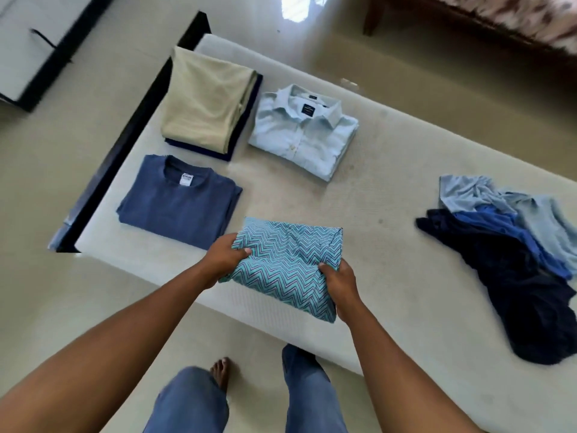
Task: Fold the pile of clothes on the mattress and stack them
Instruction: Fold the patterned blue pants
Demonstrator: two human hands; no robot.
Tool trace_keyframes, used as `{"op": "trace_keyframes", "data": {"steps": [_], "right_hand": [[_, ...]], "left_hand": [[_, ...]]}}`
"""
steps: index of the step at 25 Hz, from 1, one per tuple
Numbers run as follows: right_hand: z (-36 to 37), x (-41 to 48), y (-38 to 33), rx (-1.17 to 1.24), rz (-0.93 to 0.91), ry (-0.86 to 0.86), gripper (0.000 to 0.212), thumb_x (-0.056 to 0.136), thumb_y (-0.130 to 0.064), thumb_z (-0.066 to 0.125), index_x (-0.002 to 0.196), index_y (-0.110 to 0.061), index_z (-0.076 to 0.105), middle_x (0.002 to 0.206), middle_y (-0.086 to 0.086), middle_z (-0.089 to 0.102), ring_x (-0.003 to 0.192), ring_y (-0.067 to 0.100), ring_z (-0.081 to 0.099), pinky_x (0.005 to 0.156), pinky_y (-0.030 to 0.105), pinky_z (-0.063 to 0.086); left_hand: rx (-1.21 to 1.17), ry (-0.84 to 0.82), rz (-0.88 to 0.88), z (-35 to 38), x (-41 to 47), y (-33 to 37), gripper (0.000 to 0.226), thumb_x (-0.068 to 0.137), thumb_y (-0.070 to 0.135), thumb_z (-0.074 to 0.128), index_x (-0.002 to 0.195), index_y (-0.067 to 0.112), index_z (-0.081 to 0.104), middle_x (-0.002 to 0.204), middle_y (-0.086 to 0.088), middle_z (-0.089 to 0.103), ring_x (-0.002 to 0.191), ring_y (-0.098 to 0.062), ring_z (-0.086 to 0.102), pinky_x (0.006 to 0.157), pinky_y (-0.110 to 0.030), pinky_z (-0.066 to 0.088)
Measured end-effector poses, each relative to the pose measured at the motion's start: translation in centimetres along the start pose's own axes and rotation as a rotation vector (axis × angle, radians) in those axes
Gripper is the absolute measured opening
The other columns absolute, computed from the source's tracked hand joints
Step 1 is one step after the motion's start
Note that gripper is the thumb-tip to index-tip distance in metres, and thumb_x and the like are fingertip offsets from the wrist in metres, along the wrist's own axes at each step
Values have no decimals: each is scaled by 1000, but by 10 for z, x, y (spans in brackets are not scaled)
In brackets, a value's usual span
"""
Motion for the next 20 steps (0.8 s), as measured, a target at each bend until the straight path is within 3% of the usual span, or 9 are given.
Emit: {"op": "trace_keyframes", "data": {"steps": [5, 9, 13, 17, 20], "right_hand": [[31, 18, -36, -31, -21, 45, 24, 101, -18, 61, 124, -23, 65, 117, -2, 73, 105, 20, 71, 92, 39, 58], [80, 52, -107, 16, -110, 104, 28, 95, -14, 67, 122, -17, 71, 115, 0, 77, 105, 21, 73, 100, 49, 58], [171, 95, -239, 81, -257, 70, 22, 93, -8, 68, 114, -13, 73, 109, 4, 78, 98, 22, 75, 96, 51, 59], [246, 148, -366, 201, -376, 50, 19, 94, -12, 69, 112, -16, 71, 109, 7, 78, 100, 27, 76, 90, 47, 62], [300, 197, -395, 207, -376, 39, 17, 94, -16, 70, 111, -17, 70, 110, 9, 78, 100, 28, 76, 88, 45, 63]], "left_hand": [[-29, 35, 26, -37, 28, 18, 31, 98, 11, 67, 129, 13, 68, 112, 1, 76, 100, -19, 74, 93, -43, 60], [9, 13, 187, -103, 82, 73, 31, 93, 9, 71, 124, 8, 70, 116, -6, 76, 106, -22, 72, 100, -52, 56], [36, 78, 316, -223, 140, 168, 28, 95, 3, 69, 123, 7, 68, 115, -9, 74, 99, -19, 68, 101, -46, 56], [-75, 141, 405, -324, 197, 248, 30, 96, 4, 69, 126, 8, 66, 112, -5, 74, 89, -11, 72, 84, -28, 60], [-144, 206, 354, -376, 263, 244, 42, 86, 25, 78, 125, 12, 71, 118, -5, 76, 103, -19, 75, 93, -37, 60]]}}
Point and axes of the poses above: each hand's wrist, its own x-axis towards the middle knuckle, its own z-axis out of the palm, y = z × x, the point moved 7 cm from there along x, towards the middle knuckle
